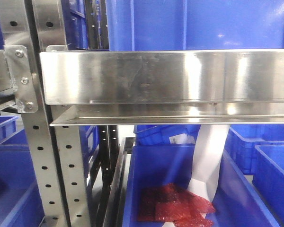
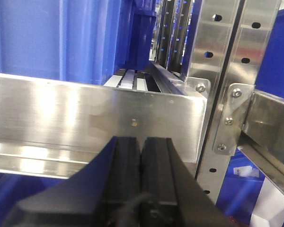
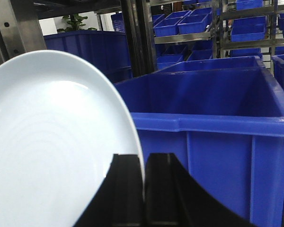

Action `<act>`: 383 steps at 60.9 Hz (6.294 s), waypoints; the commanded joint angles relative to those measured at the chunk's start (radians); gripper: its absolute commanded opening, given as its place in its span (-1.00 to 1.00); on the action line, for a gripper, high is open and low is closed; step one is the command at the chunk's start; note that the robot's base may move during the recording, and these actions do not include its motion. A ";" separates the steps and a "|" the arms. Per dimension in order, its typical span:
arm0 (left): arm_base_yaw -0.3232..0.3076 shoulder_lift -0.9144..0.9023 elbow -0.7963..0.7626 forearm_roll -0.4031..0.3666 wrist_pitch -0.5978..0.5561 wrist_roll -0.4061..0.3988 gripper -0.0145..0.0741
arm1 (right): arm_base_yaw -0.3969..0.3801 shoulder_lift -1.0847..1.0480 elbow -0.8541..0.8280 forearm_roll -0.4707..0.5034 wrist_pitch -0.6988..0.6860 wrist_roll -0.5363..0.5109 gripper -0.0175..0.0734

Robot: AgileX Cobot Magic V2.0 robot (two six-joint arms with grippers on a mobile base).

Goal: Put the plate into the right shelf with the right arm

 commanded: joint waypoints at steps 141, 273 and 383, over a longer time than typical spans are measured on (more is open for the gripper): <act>0.001 -0.011 0.007 0.000 -0.089 -0.006 -0.78 | -0.270 1.073 -1.100 -0.037 0.290 -0.119 0.53; 0.001 -0.011 0.007 0.000 -0.089 -0.006 -0.78 | -0.498 -0.374 0.519 0.328 -0.203 -0.459 -0.51; 0.001 -0.011 0.007 0.000 -0.089 -0.006 -0.78 | -0.498 -0.411 0.684 0.333 -0.406 -0.435 -0.51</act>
